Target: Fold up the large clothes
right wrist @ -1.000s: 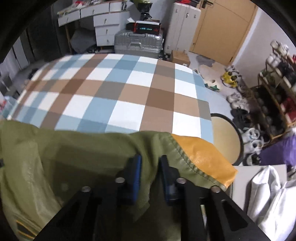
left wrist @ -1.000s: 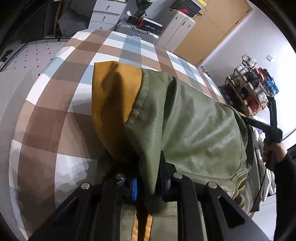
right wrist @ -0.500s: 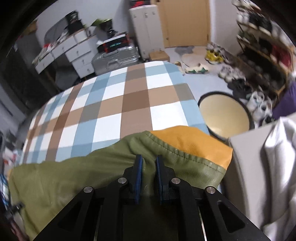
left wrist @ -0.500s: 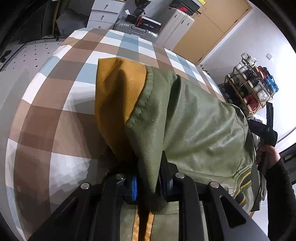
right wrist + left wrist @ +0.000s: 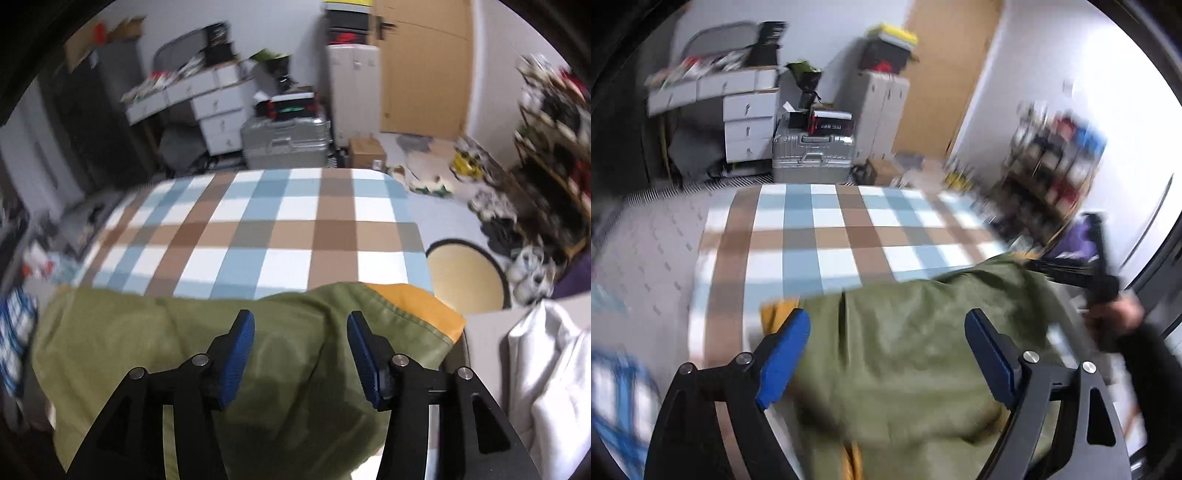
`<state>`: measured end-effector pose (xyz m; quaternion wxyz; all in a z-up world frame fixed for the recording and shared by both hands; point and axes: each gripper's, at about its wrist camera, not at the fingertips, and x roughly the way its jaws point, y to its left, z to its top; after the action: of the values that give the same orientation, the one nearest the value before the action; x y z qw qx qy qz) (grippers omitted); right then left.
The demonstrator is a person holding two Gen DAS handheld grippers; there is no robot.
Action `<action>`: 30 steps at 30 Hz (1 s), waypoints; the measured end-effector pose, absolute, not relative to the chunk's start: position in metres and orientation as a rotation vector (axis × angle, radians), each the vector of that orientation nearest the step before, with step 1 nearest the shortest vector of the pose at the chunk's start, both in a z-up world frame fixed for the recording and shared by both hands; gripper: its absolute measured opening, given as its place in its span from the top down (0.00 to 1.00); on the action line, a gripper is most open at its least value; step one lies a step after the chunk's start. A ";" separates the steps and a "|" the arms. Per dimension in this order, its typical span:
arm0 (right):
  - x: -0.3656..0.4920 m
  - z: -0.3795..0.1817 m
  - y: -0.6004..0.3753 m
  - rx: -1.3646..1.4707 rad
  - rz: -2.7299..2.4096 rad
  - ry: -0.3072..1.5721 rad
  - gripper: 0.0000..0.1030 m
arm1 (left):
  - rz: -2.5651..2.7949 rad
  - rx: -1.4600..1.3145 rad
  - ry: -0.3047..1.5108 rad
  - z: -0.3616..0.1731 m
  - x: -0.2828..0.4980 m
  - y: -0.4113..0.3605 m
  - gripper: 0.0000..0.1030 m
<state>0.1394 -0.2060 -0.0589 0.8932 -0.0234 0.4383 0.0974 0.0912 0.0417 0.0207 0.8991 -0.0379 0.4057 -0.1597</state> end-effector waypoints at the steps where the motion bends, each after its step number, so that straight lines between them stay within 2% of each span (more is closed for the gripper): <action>1: 0.140 -0.062 -0.202 -0.073 0.203 0.928 0.48 | -0.329 -0.027 0.896 0.010 0.113 0.027 0.19; 3: 0.141 -0.077 -0.194 -0.136 0.195 0.991 0.47 | -0.337 0.027 1.016 -0.022 0.147 0.009 0.19; 6: 0.143 -0.124 -0.192 -0.232 0.147 1.130 0.45 | -0.261 0.033 1.268 -0.100 0.176 0.009 0.21; 7: 0.140 -0.137 -0.193 -0.235 0.154 1.141 0.45 | -0.257 0.043 1.267 -0.115 0.174 0.011 0.21; 11: 0.136 -0.143 -0.201 -0.178 0.177 1.130 0.45 | -0.244 0.094 1.228 -0.117 0.160 0.014 0.20; 15: 0.130 -0.113 -0.193 -0.207 0.194 1.081 0.44 | -0.271 0.115 1.219 -0.101 0.136 0.020 0.21; 17: 0.125 -0.103 -0.187 -0.193 0.263 1.048 0.40 | -0.259 0.175 1.229 -0.111 0.135 0.016 0.21; 18: 0.124 -0.105 -0.184 -0.206 0.274 1.058 0.34 | -0.267 0.192 1.227 -0.118 0.133 0.016 0.20; 22: 0.129 -0.142 -0.172 -0.264 0.258 1.137 0.24 | -0.246 0.217 1.195 -0.126 0.139 0.006 0.17; 25: 0.134 -0.150 -0.174 -0.224 0.247 1.135 0.20 | -0.246 0.217 1.205 -0.127 0.146 0.008 0.16; 30: 0.139 -0.149 -0.167 -0.221 0.234 1.129 0.20 | -0.263 0.232 1.227 -0.130 0.166 0.014 0.13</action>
<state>0.1393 -0.1673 -0.1485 0.8326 -0.1042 0.5327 0.1103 0.1658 0.0136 -0.1299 0.8033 0.1084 0.5726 -0.1227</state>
